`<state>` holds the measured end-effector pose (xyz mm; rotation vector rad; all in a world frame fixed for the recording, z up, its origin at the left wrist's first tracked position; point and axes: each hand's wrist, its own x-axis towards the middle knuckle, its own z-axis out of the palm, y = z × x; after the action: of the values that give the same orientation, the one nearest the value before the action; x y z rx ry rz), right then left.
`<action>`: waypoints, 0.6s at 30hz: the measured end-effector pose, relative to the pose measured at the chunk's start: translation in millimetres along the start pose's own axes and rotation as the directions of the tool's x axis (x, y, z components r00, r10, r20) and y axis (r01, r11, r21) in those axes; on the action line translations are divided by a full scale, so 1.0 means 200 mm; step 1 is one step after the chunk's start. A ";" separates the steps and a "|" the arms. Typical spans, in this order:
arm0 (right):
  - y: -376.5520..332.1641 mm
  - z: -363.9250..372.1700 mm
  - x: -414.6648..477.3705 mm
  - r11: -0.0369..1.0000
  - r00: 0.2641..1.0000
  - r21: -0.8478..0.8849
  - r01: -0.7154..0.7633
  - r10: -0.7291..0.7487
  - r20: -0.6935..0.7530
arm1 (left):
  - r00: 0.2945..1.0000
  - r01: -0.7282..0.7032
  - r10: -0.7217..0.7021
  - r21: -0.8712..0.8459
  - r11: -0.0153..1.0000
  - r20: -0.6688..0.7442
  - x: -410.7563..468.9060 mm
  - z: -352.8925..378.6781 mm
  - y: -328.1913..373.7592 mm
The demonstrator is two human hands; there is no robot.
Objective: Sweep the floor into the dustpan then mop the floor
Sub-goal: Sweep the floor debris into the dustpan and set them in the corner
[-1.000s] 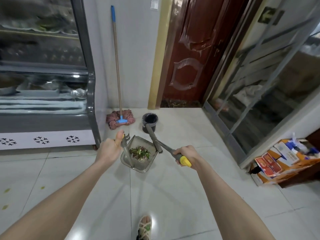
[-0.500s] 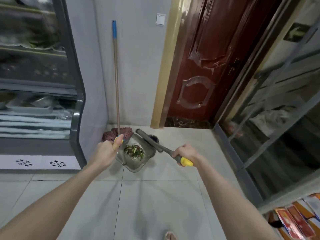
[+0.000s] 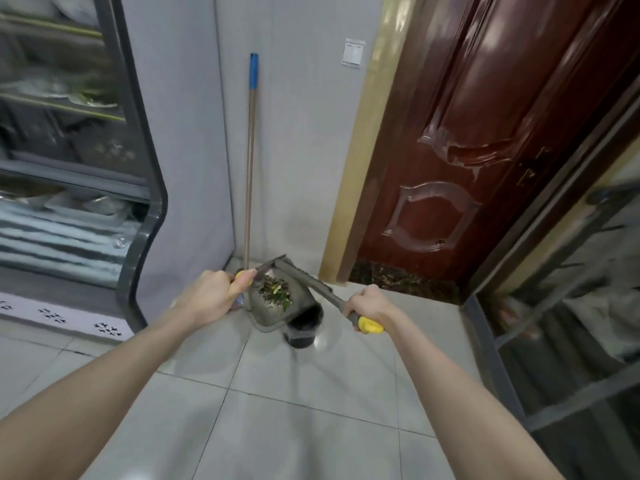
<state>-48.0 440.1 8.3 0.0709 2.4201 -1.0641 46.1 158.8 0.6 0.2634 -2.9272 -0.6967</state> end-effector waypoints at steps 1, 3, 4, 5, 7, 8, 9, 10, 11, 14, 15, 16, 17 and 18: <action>0.02 -0.03 0.05 1.000 1.000 -0.015 0.010 -0.010 0.001 | 1.000 -0.006 0.005 0.030 1.000 0.016 0.04 0.02 0.03; 0.05 -0.07 0.12 0.999 1.000 -0.033 0.024 -0.024 0.004 | 0.998 -0.039 0.035 0.087 0.995 0.052 0.10 0.04 0.08; 0.06 -0.09 0.16 0.999 1.000 -0.029 0.028 -0.027 0.005 | 0.996 -0.061 0.053 0.109 0.992 0.075 0.14 0.05 0.10; 0.08 -0.10 0.20 0.999 1.000 -0.022 0.031 -0.031 0.001 | 0.993 -0.078 0.066 0.124 0.989 0.097 0.18 0.06 0.13; 0.11 -0.11 0.27 1.000 1.000 -0.007 0.020 -0.020 -0.003 | 0.985 -0.112 0.087 0.165 0.980 0.150 0.27 0.08 0.15; 0.12 -0.11 0.29 1.000 1.000 0.009 0.007 -0.007 -0.002 | 0.979 -0.134 0.099 0.190 0.973 0.181 0.31 0.10 0.16; 0.14 -0.11 0.32 0.999 1.000 0.031 -0.011 0.011 0.000 | 0.970 -0.161 0.115 0.214 0.963 0.215 0.36 0.12 0.17; 0.15 -0.11 0.34 0.999 1.000 0.046 -0.022 0.022 0.004 | 0.962 -0.181 0.124 0.225 0.957 0.244 0.39 0.13 0.17; 0.16 -0.10 0.36 0.998 0.999 0.059 -0.034 0.034 0.010 | 0.954 -0.195 0.129 0.233 0.953 0.271 0.42 0.14 0.18; 0.19 -0.09 0.43 0.993 0.998 0.101 -0.059 0.059 0.009 | 0.939 -0.232 0.149 0.249 0.940 0.311 0.53 0.19 0.18; 0.21 -0.09 0.45 0.992 0.998 0.110 -0.068 0.068 0.002 | 0.937 -0.235 0.152 0.247 0.940 0.315 0.55 0.20 0.18; 0.22 -0.09 0.47 0.990 0.997 0.120 -0.076 0.077 -0.005 | 0.935 -0.234 0.152 0.236 0.943 0.321 0.57 0.22 0.18; 0.23 -0.09 0.48 0.989 0.996 0.126 -0.083 0.085 -0.011 | 0.931 -0.237 0.153 0.230 0.944 0.330 0.58 0.23 0.18; 0.24 -0.09 0.50 0.986 0.995 0.142 -0.093 0.096 -0.012 | 0.925 -0.251 0.163 0.230 0.940 0.344 0.61 0.25 0.19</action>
<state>-132.8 472.6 -60.0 0.2418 2.3304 -1.1941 -86.9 189.5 -16.3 -0.1581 -3.2921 -0.3320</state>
